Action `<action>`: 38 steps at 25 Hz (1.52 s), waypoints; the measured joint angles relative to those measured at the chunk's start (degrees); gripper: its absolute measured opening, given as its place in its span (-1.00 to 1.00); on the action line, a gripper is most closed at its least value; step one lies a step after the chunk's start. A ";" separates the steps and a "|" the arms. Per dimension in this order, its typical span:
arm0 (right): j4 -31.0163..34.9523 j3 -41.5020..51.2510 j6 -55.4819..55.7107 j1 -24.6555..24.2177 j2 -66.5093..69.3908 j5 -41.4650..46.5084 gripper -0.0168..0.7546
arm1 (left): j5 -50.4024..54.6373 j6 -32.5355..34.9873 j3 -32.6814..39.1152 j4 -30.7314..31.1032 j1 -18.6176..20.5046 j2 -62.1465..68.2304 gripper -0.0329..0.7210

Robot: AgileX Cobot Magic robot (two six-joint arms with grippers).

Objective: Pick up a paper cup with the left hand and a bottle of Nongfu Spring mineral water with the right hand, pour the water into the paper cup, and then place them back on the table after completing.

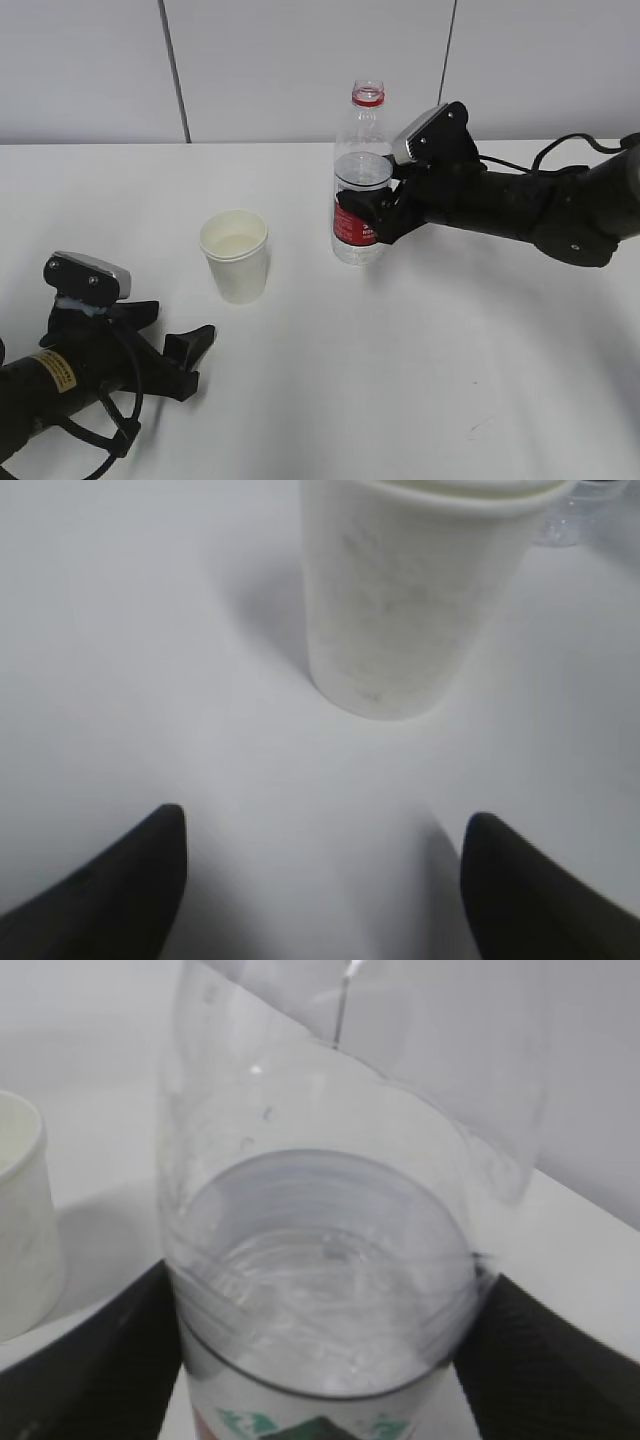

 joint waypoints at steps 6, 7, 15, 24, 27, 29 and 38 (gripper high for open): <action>-1.10 0.00 0.89 0.00 -1.36 3.06 0.57 | -0.23 0.02 0.28 -0.22 0.00 -0.03 0.47; -1.56 0.00 1.01 0.00 -1.36 3.19 0.57 | -0.28 0.02 0.35 -0.22 0.00 -0.03 0.47; -2.76 0.00 5.29 0.00 -1.62 3.98 0.57 | -0.33 0.02 0.40 -0.64 0.00 -0.03 0.47; -20.76 0.00 23.47 -0.11 -3.80 10.65 0.57 | -0.33 0.02 0.45 -0.81 0.00 -0.08 0.47; -26.23 0.00 26.98 -0.11 -4.76 14.40 0.57 | -0.33 0.02 0.50 -0.89 0.00 -0.21 0.47; -28.06 0.00 27.88 -0.11 -5.77 16.23 0.57 | 0.27 0.02 0.85 -1.51 0.00 -0.86 0.47; -46.40 0.00 46.31 -0.11 -10.71 18.86 0.57 | 0.93 0.02 6.28 -3.41 0.00 -5.18 0.46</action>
